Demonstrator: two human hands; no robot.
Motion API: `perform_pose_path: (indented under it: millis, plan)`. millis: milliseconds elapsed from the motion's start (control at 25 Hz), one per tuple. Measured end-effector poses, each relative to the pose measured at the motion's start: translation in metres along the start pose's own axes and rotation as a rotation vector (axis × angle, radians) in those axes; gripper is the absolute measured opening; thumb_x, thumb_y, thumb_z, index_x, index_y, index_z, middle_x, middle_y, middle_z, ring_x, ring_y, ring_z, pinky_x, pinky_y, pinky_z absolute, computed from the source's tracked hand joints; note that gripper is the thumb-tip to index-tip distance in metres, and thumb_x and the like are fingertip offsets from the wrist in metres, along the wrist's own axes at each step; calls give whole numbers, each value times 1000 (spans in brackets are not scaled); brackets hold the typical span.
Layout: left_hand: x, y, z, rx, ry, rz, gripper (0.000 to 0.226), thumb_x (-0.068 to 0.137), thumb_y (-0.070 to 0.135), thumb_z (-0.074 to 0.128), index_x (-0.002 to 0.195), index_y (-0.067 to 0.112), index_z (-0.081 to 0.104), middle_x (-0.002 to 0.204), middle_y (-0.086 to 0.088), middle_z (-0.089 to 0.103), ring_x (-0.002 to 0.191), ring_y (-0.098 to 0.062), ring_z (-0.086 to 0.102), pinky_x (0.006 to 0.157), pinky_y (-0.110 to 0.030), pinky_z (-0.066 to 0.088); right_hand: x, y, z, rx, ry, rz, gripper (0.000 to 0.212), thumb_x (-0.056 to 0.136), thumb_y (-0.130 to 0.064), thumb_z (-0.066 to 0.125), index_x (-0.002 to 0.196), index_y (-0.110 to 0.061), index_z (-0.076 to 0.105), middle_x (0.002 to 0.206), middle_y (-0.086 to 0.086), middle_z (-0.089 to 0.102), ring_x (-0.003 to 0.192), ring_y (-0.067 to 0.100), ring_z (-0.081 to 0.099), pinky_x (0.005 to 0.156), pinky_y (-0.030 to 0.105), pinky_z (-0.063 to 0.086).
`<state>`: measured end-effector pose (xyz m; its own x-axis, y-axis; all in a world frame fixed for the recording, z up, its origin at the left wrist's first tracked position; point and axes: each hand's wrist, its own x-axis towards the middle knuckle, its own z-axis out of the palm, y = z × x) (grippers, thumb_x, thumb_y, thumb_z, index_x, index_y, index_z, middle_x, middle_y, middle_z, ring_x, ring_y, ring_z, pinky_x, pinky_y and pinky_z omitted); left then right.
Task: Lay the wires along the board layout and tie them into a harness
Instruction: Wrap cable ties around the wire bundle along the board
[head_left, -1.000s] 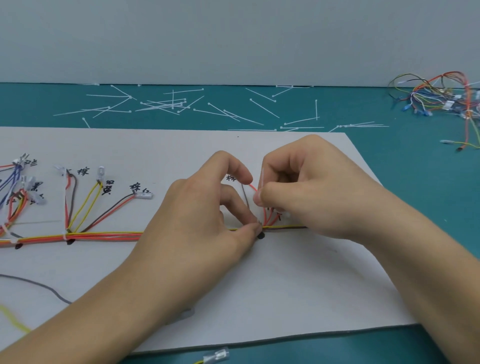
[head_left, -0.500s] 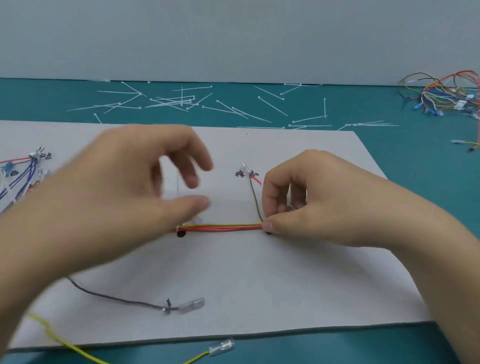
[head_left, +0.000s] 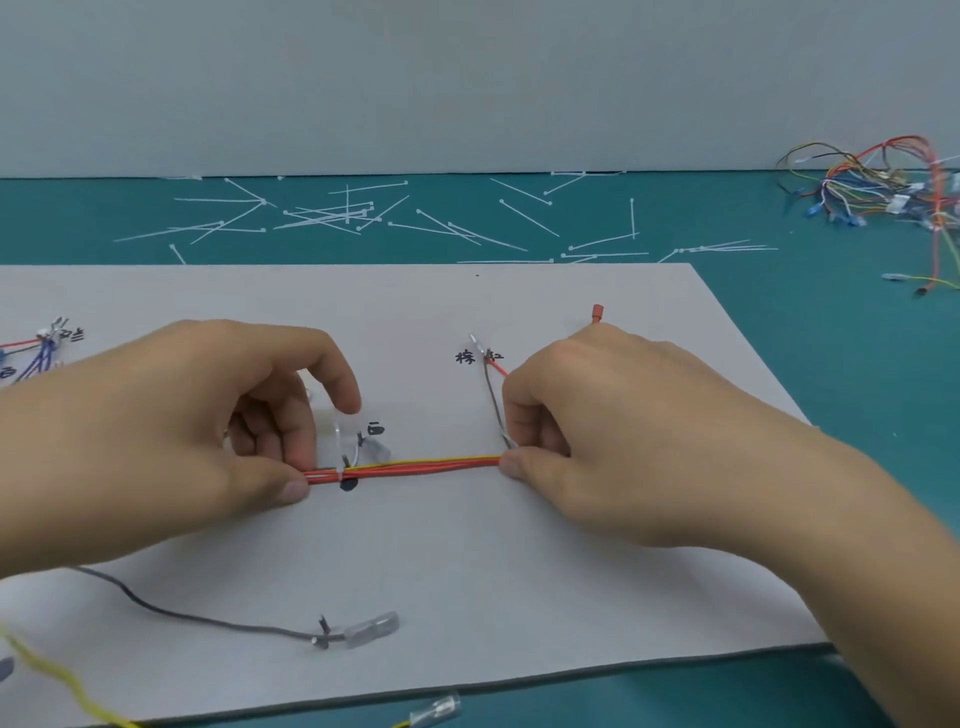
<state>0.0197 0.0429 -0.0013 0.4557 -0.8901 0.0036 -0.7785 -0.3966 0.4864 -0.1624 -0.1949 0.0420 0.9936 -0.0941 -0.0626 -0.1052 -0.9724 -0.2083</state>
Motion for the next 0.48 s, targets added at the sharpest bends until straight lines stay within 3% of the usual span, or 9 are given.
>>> perform_pose_path:
  millis: [240,360,480]
  plan:
    - [1,5,0,71,47,13,67,64,43,74,128,43,55,81,21,73,62,-3,67,49,-17,52,4,3,-4,-23,-23,-56,28,92,-44,62,74,-27,50,75,-13,52,80,7,51,62,32,40]
    - [0,21,2,21,95,12,72,64,22,85,124,44,53,78,19,74,62,-6,67,56,-23,52,1,8,-3,-36,-24,-65,28,91,-46,62,73,-28,50,74,-14,52,80,5,50,63,33,41]
    - [13,53,16,-83,139,85,62,75,6,84,111,44,51,81,18,73,70,-8,69,62,-21,50,-9,36,-12,-74,-48,31,23,81,-54,60,75,-32,56,69,-14,57,76,3,52,65,36,47]
